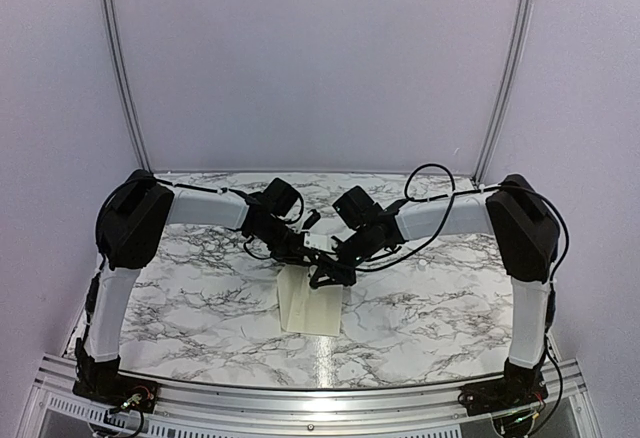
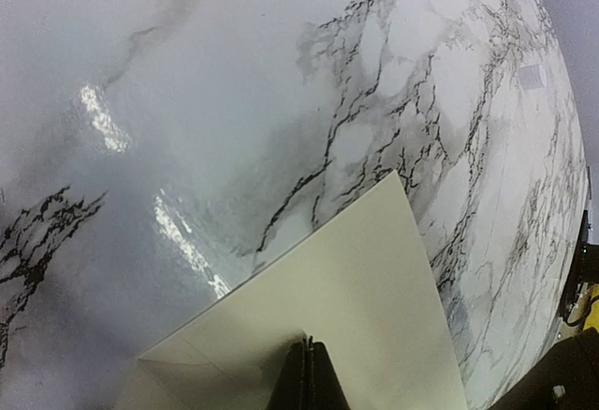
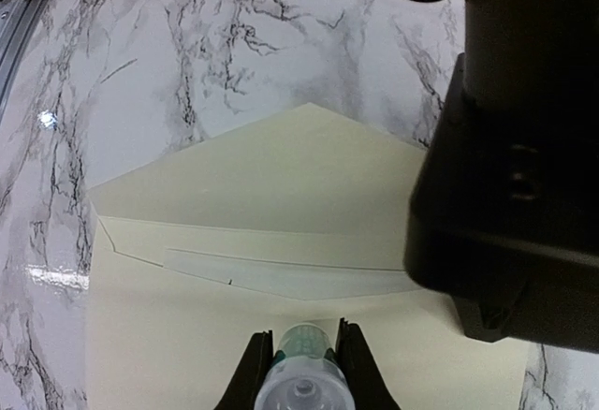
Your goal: Place the letter into the envelope and seal it
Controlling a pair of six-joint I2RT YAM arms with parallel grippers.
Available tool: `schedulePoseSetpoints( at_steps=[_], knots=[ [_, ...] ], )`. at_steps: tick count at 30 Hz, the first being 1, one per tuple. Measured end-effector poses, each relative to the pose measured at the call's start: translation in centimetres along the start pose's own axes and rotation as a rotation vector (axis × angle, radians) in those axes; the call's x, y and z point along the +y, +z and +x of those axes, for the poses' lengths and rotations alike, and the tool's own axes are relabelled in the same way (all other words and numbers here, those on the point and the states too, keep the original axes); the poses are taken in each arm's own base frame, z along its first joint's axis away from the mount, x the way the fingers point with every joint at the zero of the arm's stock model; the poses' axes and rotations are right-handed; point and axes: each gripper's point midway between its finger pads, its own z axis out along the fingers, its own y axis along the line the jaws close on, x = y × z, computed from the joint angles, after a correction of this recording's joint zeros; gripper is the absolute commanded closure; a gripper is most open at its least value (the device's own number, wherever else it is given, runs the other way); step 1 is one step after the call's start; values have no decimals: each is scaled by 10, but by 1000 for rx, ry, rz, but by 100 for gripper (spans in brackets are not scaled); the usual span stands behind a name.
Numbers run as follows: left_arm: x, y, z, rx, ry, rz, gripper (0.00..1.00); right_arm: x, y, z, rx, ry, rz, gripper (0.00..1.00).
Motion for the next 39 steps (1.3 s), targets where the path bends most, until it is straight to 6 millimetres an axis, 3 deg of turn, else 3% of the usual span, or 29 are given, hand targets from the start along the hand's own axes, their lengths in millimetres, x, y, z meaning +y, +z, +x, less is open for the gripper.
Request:
schedulePoseSetpoints(
  at_steps=[8,28,39],
  knots=[
    [0,0,0,3,-1,0,100,-8,-3,2,3,1,31,100],
    [0,0,0,8,-3,-3,100,23,-6,8,0,-67,-106,100],
    [0,0,0,8,0,-2,100,16,-6,9,11,-18,-72,100]
  ],
)
